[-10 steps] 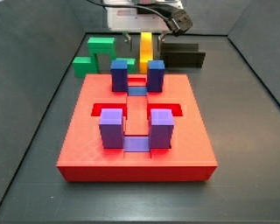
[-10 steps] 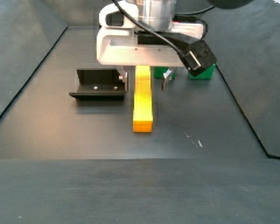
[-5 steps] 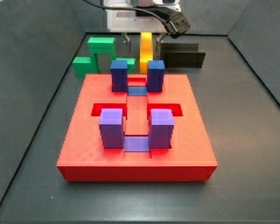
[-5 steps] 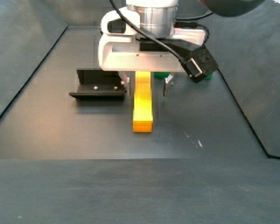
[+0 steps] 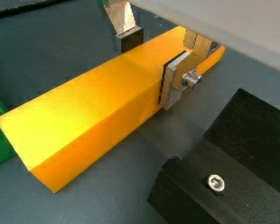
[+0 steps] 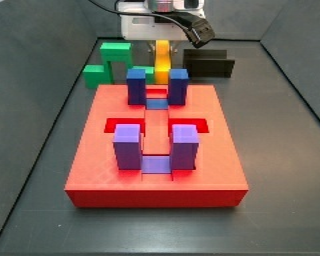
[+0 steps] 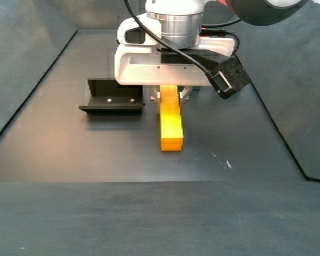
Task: Pick up the yellow object. Move up. Move to above the board. Insert the yellow object.
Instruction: Pick up the yellow object.
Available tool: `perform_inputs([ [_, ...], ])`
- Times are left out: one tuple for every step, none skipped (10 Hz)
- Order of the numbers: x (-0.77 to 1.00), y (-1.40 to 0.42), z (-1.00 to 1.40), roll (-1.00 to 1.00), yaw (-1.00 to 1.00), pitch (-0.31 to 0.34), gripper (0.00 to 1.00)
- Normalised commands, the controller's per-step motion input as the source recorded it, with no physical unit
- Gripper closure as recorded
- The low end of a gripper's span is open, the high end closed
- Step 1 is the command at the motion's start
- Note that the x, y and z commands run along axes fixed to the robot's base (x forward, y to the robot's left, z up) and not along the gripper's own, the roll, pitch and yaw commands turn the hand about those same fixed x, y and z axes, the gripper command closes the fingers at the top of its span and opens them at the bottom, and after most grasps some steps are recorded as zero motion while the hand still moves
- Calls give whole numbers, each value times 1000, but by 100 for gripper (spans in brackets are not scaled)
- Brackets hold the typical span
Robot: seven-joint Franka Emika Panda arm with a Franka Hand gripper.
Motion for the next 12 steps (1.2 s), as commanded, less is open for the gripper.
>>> perform_inputs([
  [0,0,0,0,0,0,100],
  [0,0,0,0,0,0,100],
  [0,0,0,0,0,0,100],
  [0,0,0,0,0,0,100],
  [0,0,0,0,0,0,100],
  [0,0,0,0,0,0,100],
  [0,0,0,0,0,0,100],
  [0,0,0,0,0,0,100],
  [0,0,0,0,0,0,100],
  [0,0,0,0,0,0,100],
  [0,0,0,0,0,0,100],
  [0,0,0,0,0,0,100],
])
